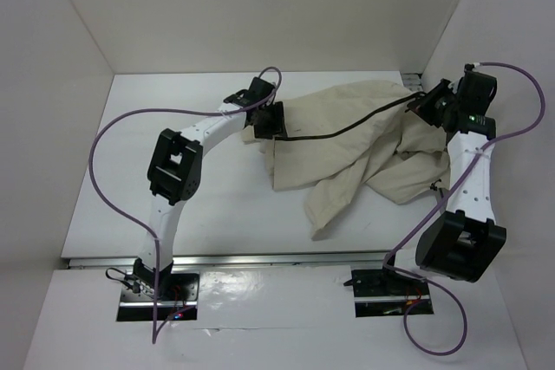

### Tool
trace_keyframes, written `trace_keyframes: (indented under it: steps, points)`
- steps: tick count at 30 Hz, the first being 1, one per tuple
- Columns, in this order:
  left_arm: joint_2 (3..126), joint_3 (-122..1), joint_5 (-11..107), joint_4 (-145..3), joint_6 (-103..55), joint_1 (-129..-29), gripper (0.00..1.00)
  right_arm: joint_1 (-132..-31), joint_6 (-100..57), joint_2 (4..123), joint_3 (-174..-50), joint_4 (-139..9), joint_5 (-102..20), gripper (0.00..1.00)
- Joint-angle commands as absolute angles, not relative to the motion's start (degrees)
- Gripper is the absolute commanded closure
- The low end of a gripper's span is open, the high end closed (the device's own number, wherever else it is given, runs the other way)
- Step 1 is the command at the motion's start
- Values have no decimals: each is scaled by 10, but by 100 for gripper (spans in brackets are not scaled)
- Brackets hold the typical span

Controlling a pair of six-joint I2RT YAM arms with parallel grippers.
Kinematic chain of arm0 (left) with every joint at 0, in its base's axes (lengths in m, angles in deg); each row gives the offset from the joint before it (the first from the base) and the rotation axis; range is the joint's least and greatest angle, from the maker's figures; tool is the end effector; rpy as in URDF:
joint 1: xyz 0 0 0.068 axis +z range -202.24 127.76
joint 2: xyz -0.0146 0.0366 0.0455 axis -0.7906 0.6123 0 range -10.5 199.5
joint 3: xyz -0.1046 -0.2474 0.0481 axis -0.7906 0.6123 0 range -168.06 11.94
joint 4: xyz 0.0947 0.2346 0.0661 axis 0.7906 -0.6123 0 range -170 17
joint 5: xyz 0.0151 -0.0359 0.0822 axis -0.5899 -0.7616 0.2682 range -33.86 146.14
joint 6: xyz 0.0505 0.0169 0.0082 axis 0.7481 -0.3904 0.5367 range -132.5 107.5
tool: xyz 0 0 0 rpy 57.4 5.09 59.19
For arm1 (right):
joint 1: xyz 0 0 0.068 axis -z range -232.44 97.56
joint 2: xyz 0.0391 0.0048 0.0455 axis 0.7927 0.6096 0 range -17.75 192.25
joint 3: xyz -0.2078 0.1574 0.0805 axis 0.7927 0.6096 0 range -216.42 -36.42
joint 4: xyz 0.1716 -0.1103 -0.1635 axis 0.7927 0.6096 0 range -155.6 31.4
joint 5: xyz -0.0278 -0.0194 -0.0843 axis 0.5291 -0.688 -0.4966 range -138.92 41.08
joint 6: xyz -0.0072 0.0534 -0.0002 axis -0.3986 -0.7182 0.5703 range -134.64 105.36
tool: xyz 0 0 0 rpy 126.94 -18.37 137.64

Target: Zip up the jacket

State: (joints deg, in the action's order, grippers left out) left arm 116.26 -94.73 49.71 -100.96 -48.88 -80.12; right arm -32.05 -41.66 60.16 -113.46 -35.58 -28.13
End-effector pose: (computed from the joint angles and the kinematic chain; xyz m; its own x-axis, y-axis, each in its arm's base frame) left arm 0.4418 -0.2382 0.2159 -0.8441 -0.2204 -0.4888 0.0374 0.8852 -0.4637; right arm 0.2881 -0.0935 0.3729 -0.4105 0.6057 -0.6816 0.2545 0.7939 0.5522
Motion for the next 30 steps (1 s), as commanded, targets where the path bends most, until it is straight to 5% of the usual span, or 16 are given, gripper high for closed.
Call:
trace_keyframes:
  steps: [1,22,24,30]
  points:
    - [1176,-977,500,-1021,-490,-798,36,-327,-404,574,-1129,-389,-275,100]
    - [1215,-995,452,-995,-474,-809,38,-327,-399,574,-1129,-384,-275,100]
    - [1215,-1001,444,-989,-474,-809,42,-327,-399,574,-1129,-384,-280,100]
    - [1199,-984,423,-969,-474,-809,80,-327,-399,574,-1129,-384,-280,100]
